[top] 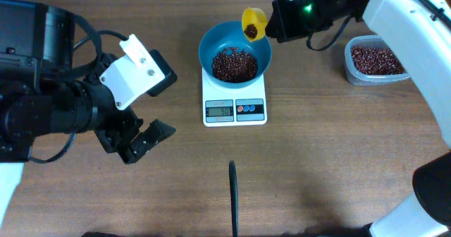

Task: Scoop item into bowl and weigh 50g on scale
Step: 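Carry the yellow scoop right back over the bean tub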

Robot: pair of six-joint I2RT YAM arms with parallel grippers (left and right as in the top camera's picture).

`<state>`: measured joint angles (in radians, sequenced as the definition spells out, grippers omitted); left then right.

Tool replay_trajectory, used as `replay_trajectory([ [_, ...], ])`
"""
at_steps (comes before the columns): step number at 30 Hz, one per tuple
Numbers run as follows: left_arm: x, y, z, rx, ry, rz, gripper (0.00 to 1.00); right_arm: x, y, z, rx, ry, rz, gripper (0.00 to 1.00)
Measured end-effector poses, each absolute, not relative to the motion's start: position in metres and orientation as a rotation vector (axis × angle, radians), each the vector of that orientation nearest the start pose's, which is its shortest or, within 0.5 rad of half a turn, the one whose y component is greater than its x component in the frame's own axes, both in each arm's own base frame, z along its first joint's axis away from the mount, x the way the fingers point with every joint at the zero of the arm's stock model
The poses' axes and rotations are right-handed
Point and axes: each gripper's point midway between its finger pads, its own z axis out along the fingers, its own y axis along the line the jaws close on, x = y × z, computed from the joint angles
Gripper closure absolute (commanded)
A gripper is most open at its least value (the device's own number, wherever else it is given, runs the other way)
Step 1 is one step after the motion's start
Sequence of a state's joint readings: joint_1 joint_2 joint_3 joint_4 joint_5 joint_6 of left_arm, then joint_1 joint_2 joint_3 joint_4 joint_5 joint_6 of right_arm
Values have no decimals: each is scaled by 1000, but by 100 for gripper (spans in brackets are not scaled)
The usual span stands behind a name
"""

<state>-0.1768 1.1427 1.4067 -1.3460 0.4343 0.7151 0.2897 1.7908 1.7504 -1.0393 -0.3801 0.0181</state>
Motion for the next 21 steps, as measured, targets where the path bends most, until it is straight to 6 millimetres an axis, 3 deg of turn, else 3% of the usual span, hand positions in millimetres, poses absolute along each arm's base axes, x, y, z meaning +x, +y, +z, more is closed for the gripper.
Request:
replay_trajectory([
  [5,223,-113,272,1220,2228,-371,1,397,185,230,-454,2565,851,96],
  [13,223,-113,272,1220,2228,-371,1,419,124,278,-271,2321,1248,96],
  [15,223,-113,273,1220,2228,-371,1,422,107,289,-243,2258,1296,96],
  [21,223,-113,272,1220,2228,-372,1,426,62,293,-135,2217,1292,96],
])
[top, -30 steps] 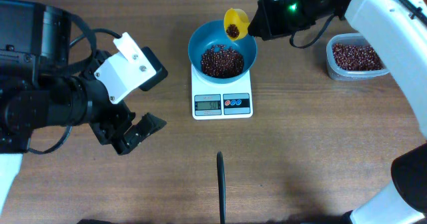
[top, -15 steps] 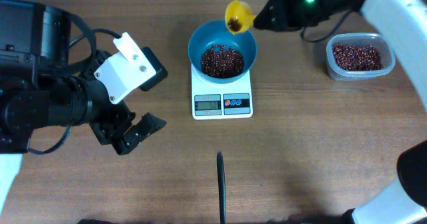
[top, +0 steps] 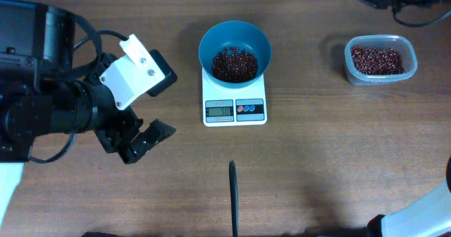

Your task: Scoop item into bowl and weigh 50g on scale

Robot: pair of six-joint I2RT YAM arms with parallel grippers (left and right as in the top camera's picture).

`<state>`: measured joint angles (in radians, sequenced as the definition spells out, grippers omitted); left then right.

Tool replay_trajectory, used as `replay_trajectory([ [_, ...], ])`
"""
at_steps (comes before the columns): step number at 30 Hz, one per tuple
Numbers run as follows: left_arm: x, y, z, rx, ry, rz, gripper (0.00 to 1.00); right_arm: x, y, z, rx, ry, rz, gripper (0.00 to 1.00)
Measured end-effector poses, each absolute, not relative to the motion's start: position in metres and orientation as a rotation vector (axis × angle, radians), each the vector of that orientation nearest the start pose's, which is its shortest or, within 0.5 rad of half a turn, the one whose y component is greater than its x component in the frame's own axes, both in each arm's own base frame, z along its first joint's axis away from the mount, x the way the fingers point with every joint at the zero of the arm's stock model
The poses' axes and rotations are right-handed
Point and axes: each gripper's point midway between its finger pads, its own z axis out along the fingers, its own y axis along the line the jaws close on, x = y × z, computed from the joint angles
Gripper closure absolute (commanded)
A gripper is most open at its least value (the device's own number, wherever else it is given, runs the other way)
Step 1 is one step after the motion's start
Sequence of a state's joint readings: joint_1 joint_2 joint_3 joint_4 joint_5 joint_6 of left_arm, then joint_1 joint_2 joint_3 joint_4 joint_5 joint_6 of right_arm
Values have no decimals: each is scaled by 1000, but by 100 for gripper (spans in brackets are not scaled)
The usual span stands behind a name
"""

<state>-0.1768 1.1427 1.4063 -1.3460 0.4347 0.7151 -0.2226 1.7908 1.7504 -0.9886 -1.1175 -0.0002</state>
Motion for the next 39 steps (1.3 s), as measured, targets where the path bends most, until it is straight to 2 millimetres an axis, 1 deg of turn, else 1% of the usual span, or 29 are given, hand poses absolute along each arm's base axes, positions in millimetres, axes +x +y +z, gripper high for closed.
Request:
replay_trajectory([
  [2,223,-113,272,1220,2228,-371,1,421,42,288,-77,2238,1273,96],
  [3,223,-113,272,1220,2228,-372,1,416,27,280,-28,2278,1233,96],
  [5,223,-113,273,1220,2227,-372,1,405,6,263,36,2367,1148,96],
  [6,223,-113,273,1220,2228,-372,1,401,-9,254,46,2406,1067,96],
  [8,223,-113,273,1220,2228,-372,1,393,-28,240,87,2484,964,96],
  [11,223,-113,273,1220,2228,-372,1,382,-51,219,132,2613,780,96],
  [16,223,-113,272,1220,2228,-372,1,370,-82,199,174,2753,508,96],
  [21,223,-113,272,1220,2228,-372,1,364,-100,191,195,2812,352,96],
  [23,223,-113,272,1220,2228,-372,1,364,-104,190,196,2817,318,96],
  [25,223,-113,272,1220,2228,-372,1,365,-109,188,193,2829,244,96],
  [27,223,-113,272,1220,2228,-372,1,368,-109,187,167,2844,170,96],
  [29,223,-113,272,1220,2228,-371,1,379,-106,188,119,2826,83,96],
  [31,223,-113,272,1220,2228,-372,1,385,-104,188,109,2822,7,96],
  [35,223,-113,272,1220,2228,-372,1,385,-104,188,115,2834,-69,96],
  [38,223,-113,272,1220,2228,-372,1,386,-107,188,127,2830,-91,96],
  [39,223,-113,272,1220,2228,-372,1,387,-110,189,156,2822,-111,96],
])
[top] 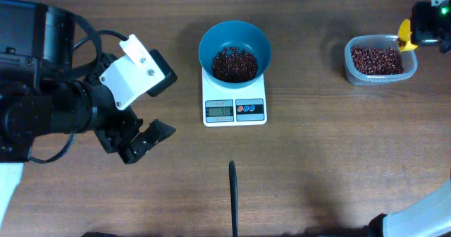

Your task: Scoop item into bowl and weigh 50g on scale

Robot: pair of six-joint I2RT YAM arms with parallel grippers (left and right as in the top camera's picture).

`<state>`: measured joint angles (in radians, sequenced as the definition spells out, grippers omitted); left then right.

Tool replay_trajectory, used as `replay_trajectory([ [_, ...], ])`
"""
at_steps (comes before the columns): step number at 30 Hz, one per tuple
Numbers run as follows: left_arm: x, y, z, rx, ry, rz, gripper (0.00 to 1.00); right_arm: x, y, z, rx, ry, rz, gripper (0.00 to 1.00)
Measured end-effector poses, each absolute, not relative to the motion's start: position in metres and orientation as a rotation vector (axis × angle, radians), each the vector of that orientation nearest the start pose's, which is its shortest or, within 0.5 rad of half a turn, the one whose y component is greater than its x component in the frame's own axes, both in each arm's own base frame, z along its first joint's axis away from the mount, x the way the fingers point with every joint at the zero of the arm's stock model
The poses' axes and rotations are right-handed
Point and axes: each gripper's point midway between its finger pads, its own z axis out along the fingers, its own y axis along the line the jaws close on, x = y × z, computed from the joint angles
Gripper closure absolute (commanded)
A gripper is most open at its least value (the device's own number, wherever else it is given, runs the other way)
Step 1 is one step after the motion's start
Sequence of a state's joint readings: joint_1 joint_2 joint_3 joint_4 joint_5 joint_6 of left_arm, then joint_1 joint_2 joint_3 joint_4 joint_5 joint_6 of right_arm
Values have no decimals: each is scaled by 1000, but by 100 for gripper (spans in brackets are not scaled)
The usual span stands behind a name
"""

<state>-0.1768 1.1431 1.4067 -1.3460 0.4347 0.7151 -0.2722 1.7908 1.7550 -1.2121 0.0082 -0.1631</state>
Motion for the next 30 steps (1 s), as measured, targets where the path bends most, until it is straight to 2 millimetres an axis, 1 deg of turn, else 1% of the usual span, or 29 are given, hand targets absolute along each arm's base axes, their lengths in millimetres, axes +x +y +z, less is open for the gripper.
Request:
replay_trajectory([
  [4,223,-113,272,1220,2228,-372,1,387,-113,187,202,2826,-133,96],
  [11,223,-113,272,1220,2228,-372,1,385,-114,184,211,2840,-140,96],
  [13,223,-113,272,1220,2228,-372,1,380,-116,183,207,2863,-189,96],
  [15,223,-113,272,1220,2228,-372,1,379,-111,183,173,2878,-237,96],
  [16,223,-113,272,1220,2228,-372,1,381,-104,183,142,2879,-255,96],
  [17,223,-113,272,1220,2228,-372,1,385,-94,184,100,2874,-264,96],
  [18,223,-113,272,1220,2228,-372,1,387,-89,184,94,2870,-257,96],
  [20,223,-113,272,1220,2228,-372,1,387,-87,183,126,2868,-221,96],
  [21,223,-113,272,1220,2228,-372,1,388,-86,183,148,2864,-176,96],
  [22,223,-113,272,1220,2228,-372,1,391,-81,183,181,2843,-36,96],
  [23,223,-113,272,1220,2228,-372,1,392,-82,184,214,2823,60,96],
  [24,223,-113,272,1220,2228,-372,1,393,-82,188,256,2789,215,96],
  [25,223,-113,272,1220,2228,-372,1,390,-89,193,323,2742,362,96],
  [27,223,-113,272,1220,2228,-371,1,372,-111,199,473,2699,512,96],
  [29,223,-113,273,1220,2227,-372,1,345,-138,203,663,2659,618,96],
  [30,223,-113,272,1220,2228,-372,1,331,-144,203,744,2665,654,96],
])
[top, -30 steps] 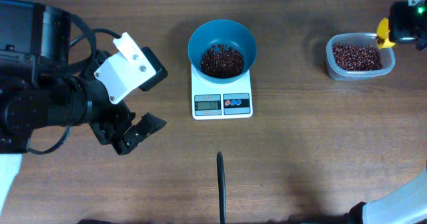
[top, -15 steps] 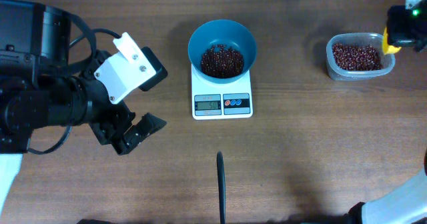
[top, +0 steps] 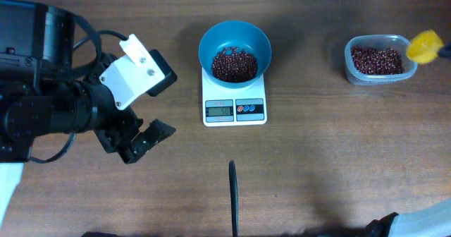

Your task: Scoop item into bowl and weigh 50g on scale

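A blue bowl (top: 235,34) holding red beans stands on the white scale (top: 235,108), whose display is too small to read. To the right, a clear container (top: 379,59) holds more red beans. The yellow scoop (top: 425,45) hovers, blurred, at the container's right rim. Only a dark sliver of my right gripper (top: 445,49) shows at the frame's edge, holding the scoop. My left gripper (top: 144,140) stands open over bare table, well left of the scale.
The bulky black left arm with its white wrist block (top: 134,71) fills the left side. A thin black upright strip (top: 233,195) stands at the front middle. The wooden table (top: 317,159) spreads around the scale.
The yellow scoop has moved from the container's far right corner to its right rim, lower and farther right. The right gripper has gone almost out of frame. The left arm has not moved.
The scoop, with beans in it, was first tilted at the bowl's far right rim. Then the right arm was up at the frame's top edge. Later the scoop was at the container's far corner, and now it is at its right rim.
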Robot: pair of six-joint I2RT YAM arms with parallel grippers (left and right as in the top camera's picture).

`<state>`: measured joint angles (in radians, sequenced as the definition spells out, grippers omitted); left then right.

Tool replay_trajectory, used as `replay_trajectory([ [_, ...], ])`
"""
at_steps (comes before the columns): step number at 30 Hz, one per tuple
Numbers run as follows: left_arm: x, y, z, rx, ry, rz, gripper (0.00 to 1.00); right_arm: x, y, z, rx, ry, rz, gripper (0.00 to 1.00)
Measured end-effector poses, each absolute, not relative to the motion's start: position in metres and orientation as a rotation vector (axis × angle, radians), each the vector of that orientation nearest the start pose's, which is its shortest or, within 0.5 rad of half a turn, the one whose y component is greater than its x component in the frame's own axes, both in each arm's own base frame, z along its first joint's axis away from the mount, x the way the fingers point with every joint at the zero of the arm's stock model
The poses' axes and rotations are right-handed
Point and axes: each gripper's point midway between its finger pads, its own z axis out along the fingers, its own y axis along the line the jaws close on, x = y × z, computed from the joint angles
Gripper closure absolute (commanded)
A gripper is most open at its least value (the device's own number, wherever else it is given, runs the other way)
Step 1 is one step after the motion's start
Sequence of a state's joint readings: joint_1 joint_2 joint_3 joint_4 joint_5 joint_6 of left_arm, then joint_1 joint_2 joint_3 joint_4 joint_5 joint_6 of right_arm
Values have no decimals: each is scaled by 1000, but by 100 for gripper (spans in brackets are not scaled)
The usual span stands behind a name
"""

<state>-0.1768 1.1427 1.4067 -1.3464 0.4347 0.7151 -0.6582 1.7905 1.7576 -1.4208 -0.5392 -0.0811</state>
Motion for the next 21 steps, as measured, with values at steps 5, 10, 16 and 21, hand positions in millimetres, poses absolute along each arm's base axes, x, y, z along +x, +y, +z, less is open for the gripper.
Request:
replay_trajectory([
  [5,223,-113,272,1220,2228,-372,1,264,-186,192,1249,2701,535,96],
  [10,223,-113,272,1220,2228,-372,1,231,-216,155,1840,2555,178,96],
  [16,223,-113,272,1220,2228,-372,1,213,-218,208,1845,2304,-20,96],
  [21,223,-113,273,1220,2226,-372,1,165,-182,316,1522,1892,-179,96],
])
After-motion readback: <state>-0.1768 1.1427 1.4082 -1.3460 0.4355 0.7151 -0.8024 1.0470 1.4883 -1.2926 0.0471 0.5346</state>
